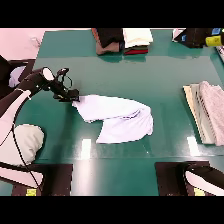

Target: Fold the shirts.

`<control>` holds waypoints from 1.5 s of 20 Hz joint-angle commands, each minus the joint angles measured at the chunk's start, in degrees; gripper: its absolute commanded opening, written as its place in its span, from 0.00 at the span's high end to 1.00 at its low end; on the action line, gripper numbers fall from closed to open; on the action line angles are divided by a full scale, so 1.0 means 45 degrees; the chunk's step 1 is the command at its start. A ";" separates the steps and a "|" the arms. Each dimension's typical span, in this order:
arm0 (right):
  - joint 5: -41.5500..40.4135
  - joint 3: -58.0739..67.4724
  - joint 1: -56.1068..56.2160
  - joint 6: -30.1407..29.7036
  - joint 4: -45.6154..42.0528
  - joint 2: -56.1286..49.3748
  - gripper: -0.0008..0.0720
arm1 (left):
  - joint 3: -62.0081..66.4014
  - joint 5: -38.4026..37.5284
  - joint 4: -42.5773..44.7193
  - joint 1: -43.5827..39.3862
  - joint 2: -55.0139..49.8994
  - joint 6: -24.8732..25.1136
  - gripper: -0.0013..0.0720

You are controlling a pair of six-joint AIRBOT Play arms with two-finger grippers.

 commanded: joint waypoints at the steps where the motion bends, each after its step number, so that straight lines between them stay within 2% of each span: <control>1: -0.0393 -0.1336 -0.0005 0.0000 -0.0049 0.0437 0.96 | 0.0107 -0.0034 -0.0437 0.0010 -0.0345 0.0413 0.71; 2: -0.0588 -0.2064 -0.0005 0.0000 -0.0049 0.0729 0.96 | 0.0253 -0.0175 -0.0398 0.0010 -0.0262 0.0884 0.93; 5: -0.0359 -0.4415 -0.0005 0.0063 -0.0189 0.1399 0.96 | 0.0831 -0.0228 -0.0287 0.0010 0.0340 0.1122 0.95; 9: -0.0097 -0.7951 -0.0005 0.0816 -0.1146 0.1705 0.95 | 0.1365 -0.0272 -0.0024 0.0010 0.1127 0.1273 0.95; 10: -0.0165 -0.8850 -0.0005 0.0821 -0.1132 0.1685 0.73 | 0.1375 -0.0287 -0.0049 0.0010 0.1224 0.1345 0.95; 11: -0.0267 -0.9646 -0.0005 0.1054 -0.1122 0.1666 0.44 | 0.1370 -0.0369 -0.0044 0.0010 0.1297 0.1350 0.95; 12: -0.0306 -1.0380 -0.0005 0.1399 -0.1117 0.1554 0.37 | 0.1370 -0.0466 -0.0049 0.0010 0.1311 0.1350 0.95; 13: -0.0393 -1.0977 -0.0005 0.1545 -0.1093 0.1399 0.37 | 0.1370 -0.0544 -0.0049 0.0010 0.1311 0.1350 0.95; 18: -0.2050 -1.2658 0.0078 0.1525 0.0821 -0.0039 0.37 | 0.1370 -0.0627 -0.0053 0.0010 0.1311 0.1345 0.95; 22: -0.3439 -1.2692 0.0981 0.1525 0.1098 -0.0962 0.42 | 0.1370 -0.0729 -0.0053 0.0010 0.1311 0.1345 0.95; 23: -0.3614 -1.2687 0.1175 0.1525 0.1078 -0.1141 0.56 | 0.1370 -0.0738 -0.0053 0.0010 0.1311 0.1345 0.95; 25: -0.3827 -1.2692 0.1413 0.1520 0.0957 -0.1336 0.93 | 0.1370 -0.0816 -0.0049 0.0010 0.1321 0.1350 0.95; 26: -0.4041 -1.2687 0.1418 0.1525 0.0952 -0.1219 0.96 | 0.1375 -0.0787 0.0019 0.0010 0.1394 0.1418 0.95; 28: -0.4488 -1.2497 0.1214 0.1530 0.0787 -0.0408 0.96 | 0.1617 -0.0675 0.0593 0.0010 0.1889 0.1433 0.95; 30: -0.4197 -1.1511 0.0627 0.1540 0.0034 0.0724 0.96 | 0.2278 -0.0670 0.1122 0.0010 0.2812 0.1438 0.95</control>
